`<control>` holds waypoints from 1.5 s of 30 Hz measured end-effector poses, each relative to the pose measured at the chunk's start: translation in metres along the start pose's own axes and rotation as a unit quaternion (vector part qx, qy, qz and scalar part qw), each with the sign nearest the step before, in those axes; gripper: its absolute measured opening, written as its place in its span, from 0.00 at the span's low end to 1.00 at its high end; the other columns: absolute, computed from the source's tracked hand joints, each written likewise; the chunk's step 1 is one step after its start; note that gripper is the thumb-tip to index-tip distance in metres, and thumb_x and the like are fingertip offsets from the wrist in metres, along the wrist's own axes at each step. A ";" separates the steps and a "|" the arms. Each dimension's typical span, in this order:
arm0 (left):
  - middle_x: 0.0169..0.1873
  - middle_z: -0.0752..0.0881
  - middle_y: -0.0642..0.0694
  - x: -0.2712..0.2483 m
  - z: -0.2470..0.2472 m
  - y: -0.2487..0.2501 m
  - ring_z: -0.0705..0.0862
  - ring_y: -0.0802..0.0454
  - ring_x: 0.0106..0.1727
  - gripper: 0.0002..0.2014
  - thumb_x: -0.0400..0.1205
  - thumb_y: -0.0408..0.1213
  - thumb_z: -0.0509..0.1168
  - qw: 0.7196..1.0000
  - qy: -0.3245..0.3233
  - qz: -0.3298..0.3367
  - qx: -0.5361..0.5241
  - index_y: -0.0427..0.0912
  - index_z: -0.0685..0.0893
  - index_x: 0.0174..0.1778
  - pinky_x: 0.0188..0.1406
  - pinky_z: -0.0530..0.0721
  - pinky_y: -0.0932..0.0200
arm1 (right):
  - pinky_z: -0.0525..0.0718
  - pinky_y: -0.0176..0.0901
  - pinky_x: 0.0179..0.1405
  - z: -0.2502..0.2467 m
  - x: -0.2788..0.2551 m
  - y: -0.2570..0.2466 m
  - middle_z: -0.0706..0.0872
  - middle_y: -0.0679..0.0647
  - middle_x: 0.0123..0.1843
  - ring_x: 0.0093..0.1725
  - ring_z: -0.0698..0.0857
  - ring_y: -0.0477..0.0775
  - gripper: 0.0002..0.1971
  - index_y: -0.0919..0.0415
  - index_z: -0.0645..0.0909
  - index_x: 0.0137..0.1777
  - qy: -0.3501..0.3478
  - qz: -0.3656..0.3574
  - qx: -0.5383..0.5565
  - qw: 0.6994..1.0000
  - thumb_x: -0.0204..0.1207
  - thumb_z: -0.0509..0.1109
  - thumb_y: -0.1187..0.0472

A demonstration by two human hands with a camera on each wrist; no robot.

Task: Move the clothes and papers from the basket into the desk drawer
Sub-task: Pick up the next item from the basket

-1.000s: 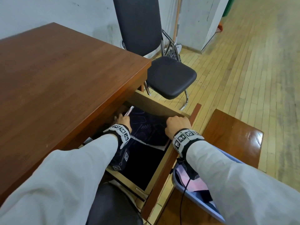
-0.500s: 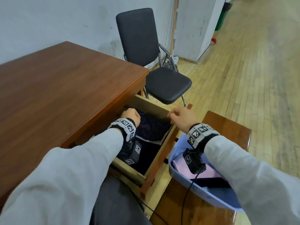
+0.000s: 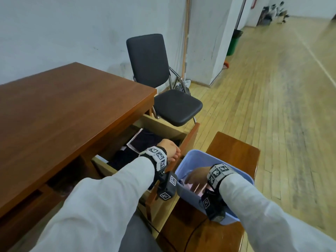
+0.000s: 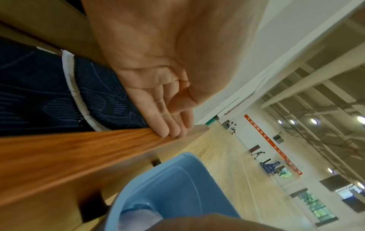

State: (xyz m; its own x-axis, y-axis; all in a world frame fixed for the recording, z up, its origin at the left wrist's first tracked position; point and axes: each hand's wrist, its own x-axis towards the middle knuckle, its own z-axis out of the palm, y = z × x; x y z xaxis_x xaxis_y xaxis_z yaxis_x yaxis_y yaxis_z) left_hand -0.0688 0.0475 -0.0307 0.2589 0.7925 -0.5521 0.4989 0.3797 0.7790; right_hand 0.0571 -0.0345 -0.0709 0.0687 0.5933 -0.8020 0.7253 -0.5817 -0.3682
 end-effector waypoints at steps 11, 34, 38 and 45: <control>0.30 0.81 0.43 -0.003 -0.005 -0.001 0.78 0.55 0.28 0.16 0.84 0.24 0.55 0.999 -0.033 0.024 -0.003 0.34 0.81 0.33 0.14 0.79 0.74 | 0.78 0.52 0.63 0.013 0.015 -0.014 0.82 0.56 0.65 0.63 0.82 0.61 0.16 0.59 0.75 0.68 -0.007 -0.005 -0.283 0.959 0.83 0.59 0.58; 0.42 0.86 0.45 -0.024 0.031 0.025 0.84 0.49 0.46 0.08 0.84 0.40 0.62 0.943 0.005 0.285 0.169 0.43 0.84 0.48 0.55 0.86 0.51 | 0.81 0.40 0.35 -0.078 -0.057 0.015 0.85 0.51 0.39 0.39 0.84 0.51 0.12 0.56 0.80 0.59 0.346 -0.237 0.261 0.869 0.75 0.70 0.64; 0.33 0.81 0.54 -0.026 0.012 0.041 0.81 0.52 0.42 0.07 0.84 0.43 0.61 0.942 0.030 0.301 0.145 0.49 0.79 0.41 0.47 0.81 0.58 | 0.87 0.51 0.53 -0.076 -0.052 0.025 0.89 0.51 0.51 0.51 0.87 0.53 0.28 0.55 0.83 0.60 0.316 -0.200 0.175 0.911 0.68 0.72 0.35; 0.44 0.85 0.46 -0.031 -0.032 0.062 0.83 0.52 0.49 0.11 0.85 0.43 0.60 0.935 0.111 0.331 0.056 0.40 0.83 0.54 0.50 0.79 0.58 | 0.79 0.48 0.60 -0.051 -0.034 0.033 0.86 0.57 0.58 0.59 0.83 0.57 0.22 0.63 0.84 0.63 0.203 -0.077 0.048 0.975 0.73 0.76 0.52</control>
State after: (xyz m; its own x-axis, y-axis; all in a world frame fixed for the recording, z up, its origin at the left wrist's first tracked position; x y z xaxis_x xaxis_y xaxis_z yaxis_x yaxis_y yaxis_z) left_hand -0.0724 0.0613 0.0445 0.3696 0.9207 0.1254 0.3774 -0.2721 0.8852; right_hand 0.1142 -0.0456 -0.0316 0.2445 0.8376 -0.4886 0.6821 -0.5067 -0.5273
